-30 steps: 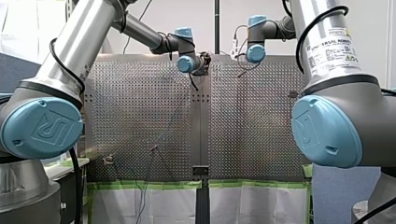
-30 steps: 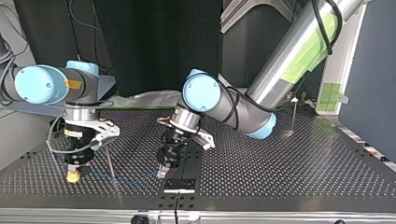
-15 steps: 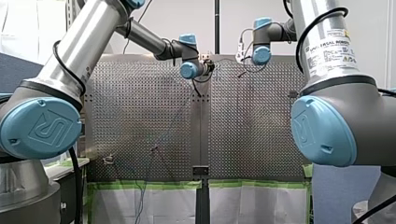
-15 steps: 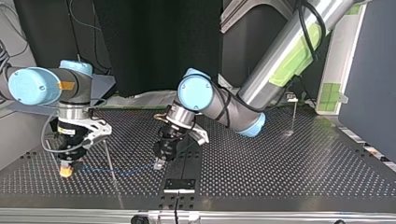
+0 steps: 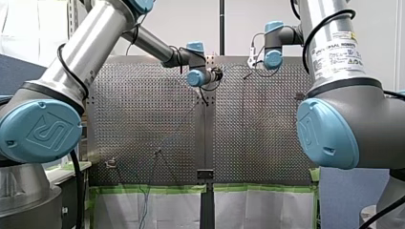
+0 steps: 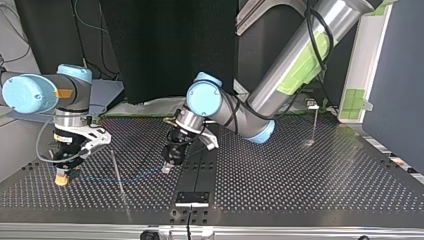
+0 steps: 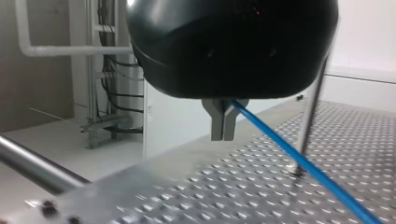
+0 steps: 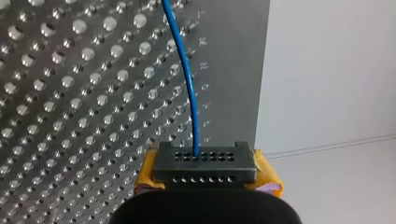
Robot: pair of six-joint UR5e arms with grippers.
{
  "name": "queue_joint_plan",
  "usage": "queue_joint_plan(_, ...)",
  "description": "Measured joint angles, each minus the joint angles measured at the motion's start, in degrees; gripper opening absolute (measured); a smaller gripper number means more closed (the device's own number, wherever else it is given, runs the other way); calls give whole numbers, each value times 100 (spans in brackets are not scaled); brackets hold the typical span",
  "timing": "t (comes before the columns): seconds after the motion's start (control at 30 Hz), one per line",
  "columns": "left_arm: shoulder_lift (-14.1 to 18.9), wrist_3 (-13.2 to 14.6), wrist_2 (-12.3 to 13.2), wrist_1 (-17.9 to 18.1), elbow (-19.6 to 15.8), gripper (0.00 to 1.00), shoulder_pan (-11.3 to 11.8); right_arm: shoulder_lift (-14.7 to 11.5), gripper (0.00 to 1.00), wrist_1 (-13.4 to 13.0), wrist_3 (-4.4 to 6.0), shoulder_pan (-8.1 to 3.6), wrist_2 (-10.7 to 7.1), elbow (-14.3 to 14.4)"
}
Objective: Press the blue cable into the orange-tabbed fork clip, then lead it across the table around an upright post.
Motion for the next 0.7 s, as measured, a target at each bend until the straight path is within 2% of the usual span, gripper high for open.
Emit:
queue_joint_plan(0.27,-199,0,-9,69,0,2,-24,195,0,-12,-6,-61,10,139)
queue_joint_plan(0.7,-262,22,-72,135,1,2,-31,412,0,-84,14,-138,12,716)
